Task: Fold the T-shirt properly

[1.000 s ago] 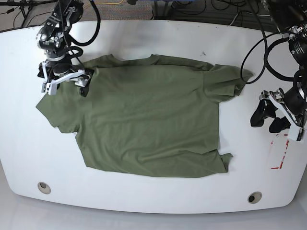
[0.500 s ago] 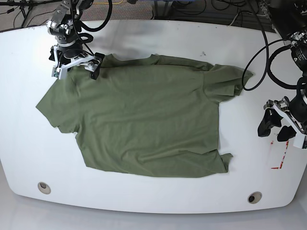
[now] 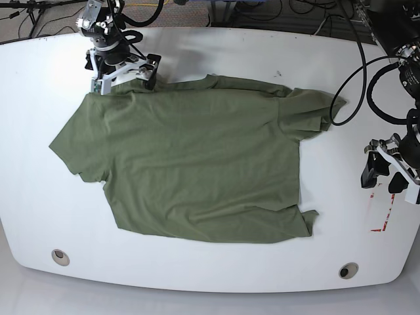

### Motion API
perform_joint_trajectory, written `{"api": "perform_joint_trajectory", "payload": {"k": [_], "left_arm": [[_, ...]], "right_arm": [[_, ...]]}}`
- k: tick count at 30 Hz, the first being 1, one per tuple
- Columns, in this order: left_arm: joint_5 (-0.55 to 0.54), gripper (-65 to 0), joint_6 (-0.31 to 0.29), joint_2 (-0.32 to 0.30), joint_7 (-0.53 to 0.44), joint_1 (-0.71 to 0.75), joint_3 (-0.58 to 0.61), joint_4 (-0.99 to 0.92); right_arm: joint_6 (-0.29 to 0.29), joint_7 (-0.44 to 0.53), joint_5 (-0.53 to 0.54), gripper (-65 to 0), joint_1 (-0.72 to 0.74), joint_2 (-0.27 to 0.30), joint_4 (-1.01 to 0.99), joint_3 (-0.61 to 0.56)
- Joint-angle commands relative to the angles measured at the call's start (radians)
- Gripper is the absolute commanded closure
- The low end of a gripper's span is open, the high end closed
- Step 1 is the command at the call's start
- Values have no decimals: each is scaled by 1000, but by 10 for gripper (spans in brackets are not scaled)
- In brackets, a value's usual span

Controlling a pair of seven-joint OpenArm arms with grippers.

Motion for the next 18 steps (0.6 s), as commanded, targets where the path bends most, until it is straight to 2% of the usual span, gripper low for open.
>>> {"api": "perform_joint_trajectory", "payload": {"k": [1,15,18], "left_arm": [[9,-410,-1,-17,-26,-18,-6,10],[70,-410,-1,-14,-29,-20,-6,10],[68,-410,-1,-14,-61,-20,-6,10]], "right_arm": [[1,22,14,-650,0,5,16,-24],[1,24,14,-650,28,5,-72,-40],[1,24,14,-650,31,5,-86,-41]]}}
